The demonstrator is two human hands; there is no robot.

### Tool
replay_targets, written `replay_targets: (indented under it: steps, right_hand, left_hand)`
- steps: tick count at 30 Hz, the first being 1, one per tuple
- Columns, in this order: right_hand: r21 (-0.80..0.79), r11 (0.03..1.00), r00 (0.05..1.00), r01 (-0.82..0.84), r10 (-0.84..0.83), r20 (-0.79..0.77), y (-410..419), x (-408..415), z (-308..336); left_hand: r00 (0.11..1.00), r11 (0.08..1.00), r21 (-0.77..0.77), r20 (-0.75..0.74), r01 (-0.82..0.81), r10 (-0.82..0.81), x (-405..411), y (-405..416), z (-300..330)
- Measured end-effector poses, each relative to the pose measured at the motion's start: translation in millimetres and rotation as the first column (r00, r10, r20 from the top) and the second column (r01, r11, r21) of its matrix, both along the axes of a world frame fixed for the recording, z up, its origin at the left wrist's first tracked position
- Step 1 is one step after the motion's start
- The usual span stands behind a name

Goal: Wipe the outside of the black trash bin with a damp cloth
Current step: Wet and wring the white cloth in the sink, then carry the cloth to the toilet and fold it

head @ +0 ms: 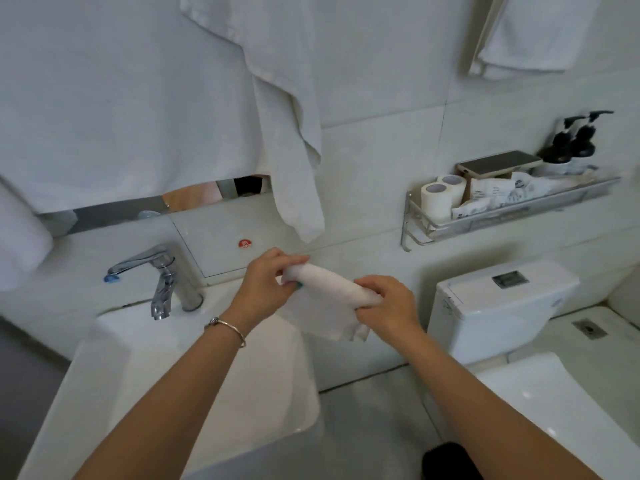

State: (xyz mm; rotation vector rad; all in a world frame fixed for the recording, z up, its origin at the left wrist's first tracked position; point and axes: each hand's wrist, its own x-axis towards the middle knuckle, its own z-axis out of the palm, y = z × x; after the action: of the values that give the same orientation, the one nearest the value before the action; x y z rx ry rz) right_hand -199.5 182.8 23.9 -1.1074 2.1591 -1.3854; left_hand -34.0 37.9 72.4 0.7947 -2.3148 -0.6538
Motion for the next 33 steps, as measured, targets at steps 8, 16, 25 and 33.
replay_targets:
  steps: [8, 16, 25, 33]
  right_hand:
    - [0.117, 0.989, 0.98, -0.09, 0.108, -0.165, 55.7, -39.0, 39.4]
    - [-0.027, 0.998, 0.977, -0.063, 0.056, -0.206, 96.5, -91.8, 47.6]
    - [-0.154, 0.988, 0.991, 0.001, -0.022, -0.134, 128.5, -138.1, 65.6]
    - [0.0, 0.985, 0.935, 0.173, -0.164, -0.315, 140.6, -171.7, 75.3]
  left_hand:
    - [0.997, 0.997, -0.01, 0.026, -0.078, 0.079, -37.3, 74.4, 17.8]
    - [0.961, 0.876, 0.483, -0.241, -0.005, 0.138, -78.2, 135.5, 21.8]
    - [0.947, 0.824, 0.534, -0.32, 0.19, -0.01, -130.4, 144.2, 16.4]
    - [0.958, 0.915, 0.301, -0.185, 0.268, -0.219, -189.7, 113.5, 26.5]
